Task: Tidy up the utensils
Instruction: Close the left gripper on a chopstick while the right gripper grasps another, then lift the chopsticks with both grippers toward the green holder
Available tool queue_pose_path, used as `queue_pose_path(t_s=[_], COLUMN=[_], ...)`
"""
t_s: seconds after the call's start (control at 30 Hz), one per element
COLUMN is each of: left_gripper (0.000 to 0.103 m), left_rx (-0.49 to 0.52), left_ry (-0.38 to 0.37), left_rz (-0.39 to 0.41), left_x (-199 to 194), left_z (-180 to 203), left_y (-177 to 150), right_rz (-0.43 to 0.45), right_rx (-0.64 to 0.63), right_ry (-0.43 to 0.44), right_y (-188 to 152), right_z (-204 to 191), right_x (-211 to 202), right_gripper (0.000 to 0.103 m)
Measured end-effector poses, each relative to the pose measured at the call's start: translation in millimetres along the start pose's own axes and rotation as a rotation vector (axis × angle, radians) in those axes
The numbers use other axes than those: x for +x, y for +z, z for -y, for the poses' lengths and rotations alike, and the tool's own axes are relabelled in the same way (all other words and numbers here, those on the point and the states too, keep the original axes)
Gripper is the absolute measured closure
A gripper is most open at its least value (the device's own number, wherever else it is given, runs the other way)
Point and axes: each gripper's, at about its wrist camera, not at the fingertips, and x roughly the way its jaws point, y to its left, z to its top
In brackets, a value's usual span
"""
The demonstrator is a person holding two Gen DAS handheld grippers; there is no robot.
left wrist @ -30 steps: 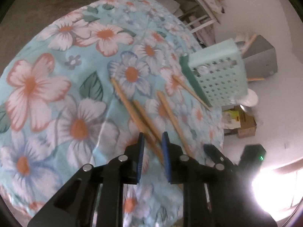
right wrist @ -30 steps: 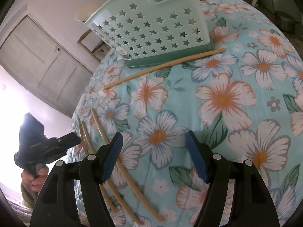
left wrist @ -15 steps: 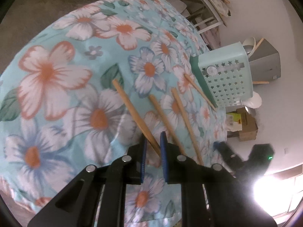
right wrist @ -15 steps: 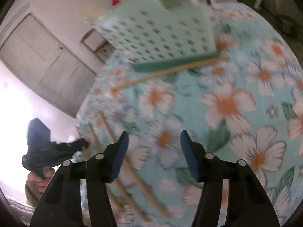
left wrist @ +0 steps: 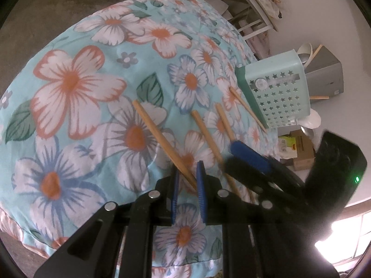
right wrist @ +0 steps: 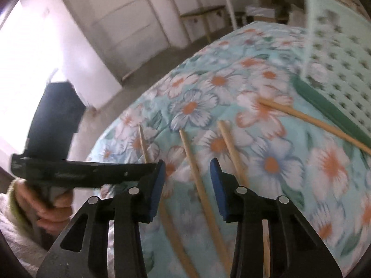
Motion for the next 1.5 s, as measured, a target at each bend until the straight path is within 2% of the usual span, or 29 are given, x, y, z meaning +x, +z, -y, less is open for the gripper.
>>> queue_pose_path(t_s=[0.03,0.1,0.23,0.43,0.53,0.67,0.77,0.87,1.03,1.5], left_gripper=[0.089,0.089,0.088,0.088,0.086,0.084,0.084,0.089,0.089,0.089], left_rx=[0.001,0.003,0.003,-0.006,-0.059,-0.086,-0.124,-0.124,-0.135,-0.136], left_ry=[0.002,0.006,0.006,-0.001,-0.023,-0.007,-0.006,0.008,-0.001,0.003], left_rz=[-0.001,-0.001,-0.001,-0.02,-0.049,-0.029,-0.027,-0.015,-0.01,-0.014], left_x=[0.1,-0.1,-1.1,-0.5,-0.5,-3.2,-0.5,1.2,1.3,0.1], left_z=[-0.1,0.1,0.8,1.5,-2.7,-5.6,-9.1,-9.1,-11.5,-13.7], left_y=[-0.1,-0.1,-0.3,3.9,10.7,18.5,21.5,21.4,20.9,21.7], right_rz=[-0.012,-0.045,-0.046,-0.055,-0.076,-0.078,-0.076,-0.066,-0.045,0.142], right_rx=[-0.017,-0.053,-0.037,-0.002,0.007,0.001,0.016,0.034,0.043,0.082], right_ry=[-0.018,-0.05,-0.049,-0.043,-0.021,-0.021,-0.016,-0.015,-0.003,0.035], right_y=[2.1,4.0,3.3,0.7,4.3,6.4,9.3,9.2,8.7,15.3], right_z=[-2.0,-4.9,-0.1,11.4,8.0,1.4,1.5,3.7,3.7,10.0], right_x=[6.1,21.2,22.9,11.3,18.5,23.5,29.0,30.0,23.9,-46.3], right_gripper=[0.071,0.088,0.099,0.099,0.094,0.09,0.091,0.098,0.098,0.098])
